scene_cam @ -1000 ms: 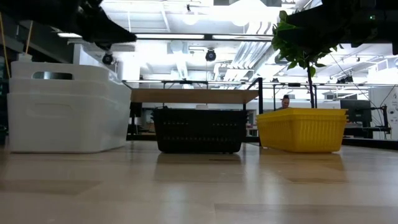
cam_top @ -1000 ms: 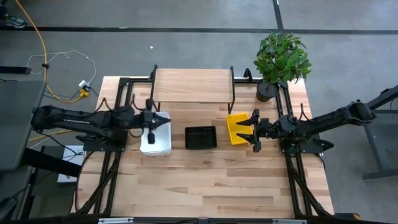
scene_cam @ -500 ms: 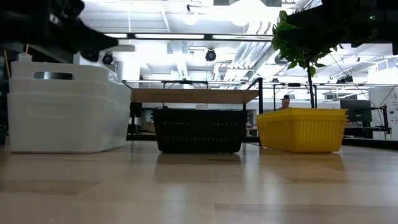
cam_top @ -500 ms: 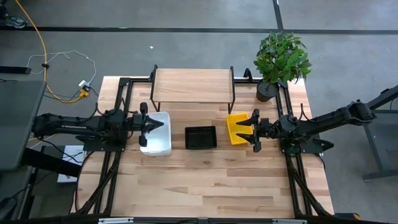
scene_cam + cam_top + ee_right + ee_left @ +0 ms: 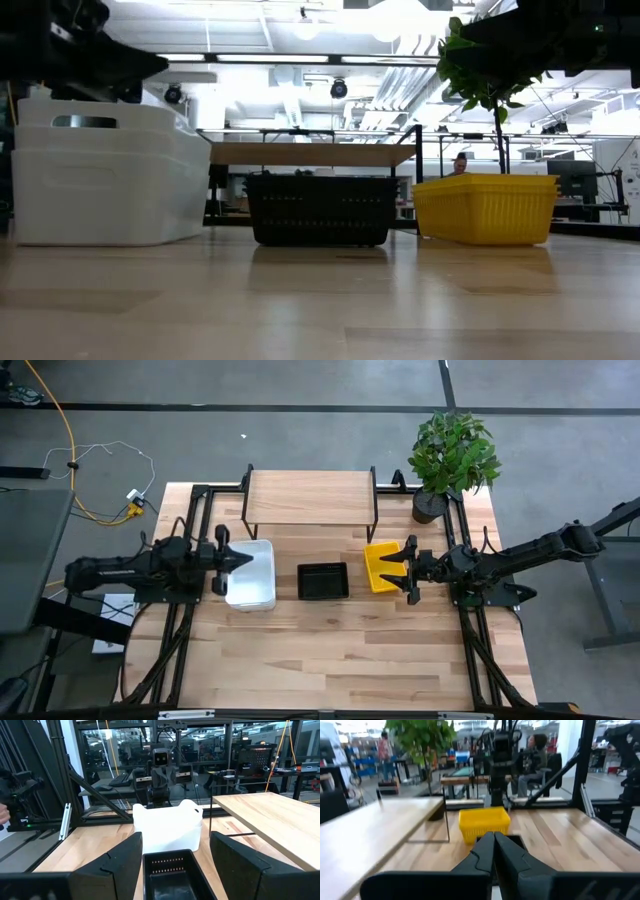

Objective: Stack baskets on shelf by color
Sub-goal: Return to Home Position

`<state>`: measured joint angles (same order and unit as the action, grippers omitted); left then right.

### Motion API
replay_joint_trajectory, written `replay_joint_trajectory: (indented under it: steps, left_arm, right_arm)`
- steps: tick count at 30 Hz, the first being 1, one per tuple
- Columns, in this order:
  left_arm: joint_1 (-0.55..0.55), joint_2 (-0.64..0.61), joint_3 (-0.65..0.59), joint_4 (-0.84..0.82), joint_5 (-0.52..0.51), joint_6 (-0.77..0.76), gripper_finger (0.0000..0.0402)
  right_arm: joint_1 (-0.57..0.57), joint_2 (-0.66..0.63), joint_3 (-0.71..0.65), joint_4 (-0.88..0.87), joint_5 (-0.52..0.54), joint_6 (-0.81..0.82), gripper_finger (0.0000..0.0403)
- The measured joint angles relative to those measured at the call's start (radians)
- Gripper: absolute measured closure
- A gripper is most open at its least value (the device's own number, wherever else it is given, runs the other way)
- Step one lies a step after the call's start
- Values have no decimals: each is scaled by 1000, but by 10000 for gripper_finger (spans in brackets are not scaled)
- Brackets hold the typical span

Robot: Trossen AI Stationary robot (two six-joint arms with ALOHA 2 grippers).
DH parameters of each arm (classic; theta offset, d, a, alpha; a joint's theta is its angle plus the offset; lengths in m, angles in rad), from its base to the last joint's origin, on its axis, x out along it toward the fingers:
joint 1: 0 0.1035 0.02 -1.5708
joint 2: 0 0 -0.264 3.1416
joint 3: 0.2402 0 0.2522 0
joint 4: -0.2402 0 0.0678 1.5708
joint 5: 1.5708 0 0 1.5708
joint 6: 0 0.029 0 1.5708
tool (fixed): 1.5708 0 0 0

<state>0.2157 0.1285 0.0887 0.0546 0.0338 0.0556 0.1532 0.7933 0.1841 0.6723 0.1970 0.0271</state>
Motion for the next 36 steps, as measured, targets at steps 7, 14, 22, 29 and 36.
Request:
replay_joint_trajectory:
  steps: [7, 14, 22, 29, 36]
  left_arm:
    - [-2, -89, -13, -71, 8, -35, 401]
    - [-2, -118, -77, -31, 8, -45, 401]
    - [-2, -124, -76, -37, 1, -8, 402]
    - [-2, -124, -76, -36, -4, 0, 401]
    - [-2, -124, -76, -36, -16, 0, 401]
  right_arm:
    - [0, 0, 0, -2, 0, 0, 183]
    - [0, -2, 0, -1, 0, 2, 183]
    - [0, -4, 0, 5, 39, 75, 183]
    - [-2, -154, 0, -144, 121, 113, 190]
    - [-2, -467, -1, -474, 137, 157, 342]
